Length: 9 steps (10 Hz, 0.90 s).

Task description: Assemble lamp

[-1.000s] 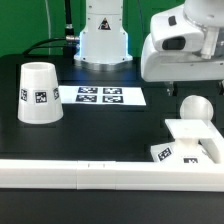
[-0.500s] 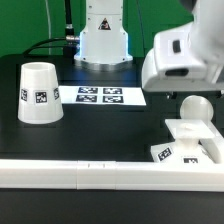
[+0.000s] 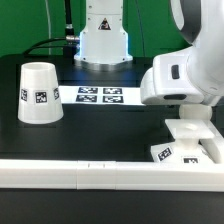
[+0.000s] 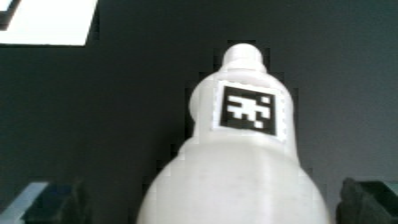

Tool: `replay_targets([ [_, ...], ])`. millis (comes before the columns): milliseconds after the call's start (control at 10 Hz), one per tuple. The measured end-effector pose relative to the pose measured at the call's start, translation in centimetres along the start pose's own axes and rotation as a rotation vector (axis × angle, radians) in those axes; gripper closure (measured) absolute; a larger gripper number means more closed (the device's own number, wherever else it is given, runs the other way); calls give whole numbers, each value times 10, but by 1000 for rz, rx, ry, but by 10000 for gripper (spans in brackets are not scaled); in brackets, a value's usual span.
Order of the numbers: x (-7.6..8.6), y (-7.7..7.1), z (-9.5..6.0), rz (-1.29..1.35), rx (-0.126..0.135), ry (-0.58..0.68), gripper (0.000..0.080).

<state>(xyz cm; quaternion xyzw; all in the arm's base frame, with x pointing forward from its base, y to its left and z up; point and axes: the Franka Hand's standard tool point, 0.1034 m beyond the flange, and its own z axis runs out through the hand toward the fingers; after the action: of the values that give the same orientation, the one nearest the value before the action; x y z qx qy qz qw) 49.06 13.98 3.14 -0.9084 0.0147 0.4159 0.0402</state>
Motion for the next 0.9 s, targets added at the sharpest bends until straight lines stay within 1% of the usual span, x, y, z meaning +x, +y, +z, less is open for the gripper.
replay_targets([
  [300, 6, 2, 9, 5, 1, 11, 100],
  [500, 6, 8, 22, 20, -1, -2, 100],
  [600, 6, 10, 26, 48, -1, -9, 100],
  [700, 7, 14, 28, 72, -1, -12, 100],
  [900, 8, 16, 28, 87, 0, -13, 100],
])
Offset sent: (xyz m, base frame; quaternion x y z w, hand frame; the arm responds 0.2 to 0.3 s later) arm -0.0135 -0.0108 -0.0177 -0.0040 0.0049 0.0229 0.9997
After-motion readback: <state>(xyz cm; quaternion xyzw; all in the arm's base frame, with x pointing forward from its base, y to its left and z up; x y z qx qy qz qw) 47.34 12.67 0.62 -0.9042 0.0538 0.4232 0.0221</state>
